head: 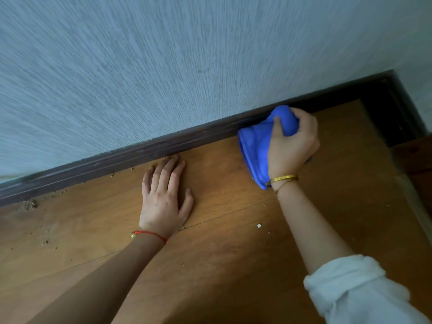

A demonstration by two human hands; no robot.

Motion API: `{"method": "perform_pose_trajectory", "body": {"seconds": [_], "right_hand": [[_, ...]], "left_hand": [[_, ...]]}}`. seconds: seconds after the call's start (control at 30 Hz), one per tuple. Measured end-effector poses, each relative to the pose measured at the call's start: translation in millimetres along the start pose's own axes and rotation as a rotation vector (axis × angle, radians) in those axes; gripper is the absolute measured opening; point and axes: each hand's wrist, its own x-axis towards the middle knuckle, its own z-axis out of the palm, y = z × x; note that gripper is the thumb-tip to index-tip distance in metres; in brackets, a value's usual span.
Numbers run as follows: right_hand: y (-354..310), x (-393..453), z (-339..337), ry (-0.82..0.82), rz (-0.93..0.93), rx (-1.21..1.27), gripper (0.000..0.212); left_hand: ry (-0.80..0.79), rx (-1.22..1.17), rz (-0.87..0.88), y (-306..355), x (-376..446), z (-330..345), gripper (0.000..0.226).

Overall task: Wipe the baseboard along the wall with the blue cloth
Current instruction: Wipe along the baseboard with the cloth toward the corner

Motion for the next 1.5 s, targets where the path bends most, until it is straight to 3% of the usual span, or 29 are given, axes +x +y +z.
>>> {"method": "perform_pose_trajectory", "body": {"seconds": [0.2, 0.27, 0.37, 0.43, 0.63, 0.87, 1.07, 1.33, 1.5], "right_hand": [[-15, -41, 10, -0.249, -0.195, 0.045, 0.019], [-4, -26, 4, -0.210, -0.159, 0.023, 0.019], [9, 4, -5, -0.028, -0.025, -0.003, 0.019], [7, 4, -4, -0.010, -0.022, -0.008, 0.019], [-9, -37, 8, -0.336, -0.305, 0.011, 0.020], [3, -4, 0, -0.024, -0.025, -0.007, 0.020], [-16, -46, 12, -0.259, -0.215, 0.041, 0.019], [3, -10, 1, -0.063, -0.038, -0.009, 0.022], [-14, -49, 13, -0.284, -0.209, 0.035, 0.021]], "left_hand": [[0.009, -0.009, 0.014, -1, -1, 0, 0.057], [-0.001, -0.011, 0.009, -1, -1, 0, 0.057], [-0.008, -0.012, 0.004, 0, -1, -1, 0.057], [-0.007, -0.015, 0.000, 0, 0, -1, 0.057], [-0.007, -0.024, 0.006, -1, -1, 0, 0.058], [-0.034, -0.013, -0.012, -1, -1, 0, 0.060], [-0.010, -0.013, -0.001, -1, -1, 1, 0.059], [-0.012, -0.016, -0.003, 0, -1, 0, 0.059], [0.017, -0.010, 0.015, -2, -1, 1, 0.058]]}}
